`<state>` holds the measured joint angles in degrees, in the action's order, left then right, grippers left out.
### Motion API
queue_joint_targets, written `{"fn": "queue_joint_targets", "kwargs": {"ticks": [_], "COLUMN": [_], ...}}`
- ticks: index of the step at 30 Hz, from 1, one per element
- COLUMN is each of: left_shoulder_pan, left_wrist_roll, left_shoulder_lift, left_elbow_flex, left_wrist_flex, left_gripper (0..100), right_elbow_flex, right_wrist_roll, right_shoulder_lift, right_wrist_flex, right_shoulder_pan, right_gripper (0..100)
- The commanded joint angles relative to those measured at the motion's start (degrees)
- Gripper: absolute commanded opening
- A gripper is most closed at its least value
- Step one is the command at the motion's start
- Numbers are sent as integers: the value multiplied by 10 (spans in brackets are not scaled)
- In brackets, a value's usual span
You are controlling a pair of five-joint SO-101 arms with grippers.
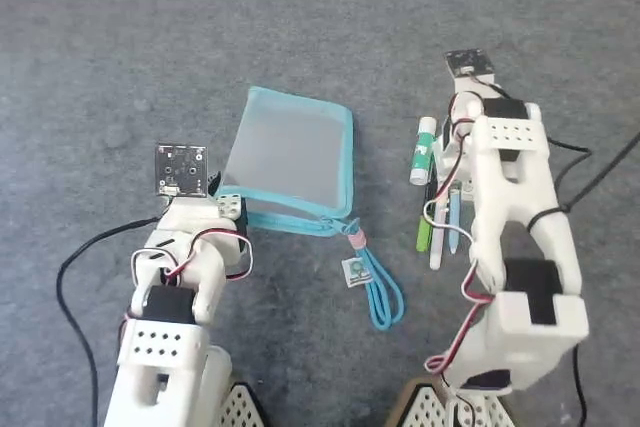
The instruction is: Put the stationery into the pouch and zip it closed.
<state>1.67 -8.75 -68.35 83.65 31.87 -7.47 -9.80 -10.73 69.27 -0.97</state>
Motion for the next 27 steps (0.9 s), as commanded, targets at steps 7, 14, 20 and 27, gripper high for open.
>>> {"fn": "queue_joint_targets", "kwargs": {"ticks": [7, 14, 20, 27], "left_shoulder_pan": [1, 1, 1, 1], "left_wrist_roll": [-10, -10, -10, -10], "left_shoulder_lift": [-4, -4, -4, -4], "left_elbow_flex": [-16, -16, -16, -15], "left_wrist_flex": [-7, -7, -7, -6], "left_gripper": [11, 11, 11, 11], "right_elbow_flex": [70, 84, 65, 40], "right_wrist_roll": [1, -1, -7, -25], "right_shoulder_lift": [-57, -83, -84, -84], "right_wrist_flex": [-9, -9, -8, -25], "right_shoulder_pan": [23, 47, 45, 34], "right_gripper": [128, 128, 128, 128]}}
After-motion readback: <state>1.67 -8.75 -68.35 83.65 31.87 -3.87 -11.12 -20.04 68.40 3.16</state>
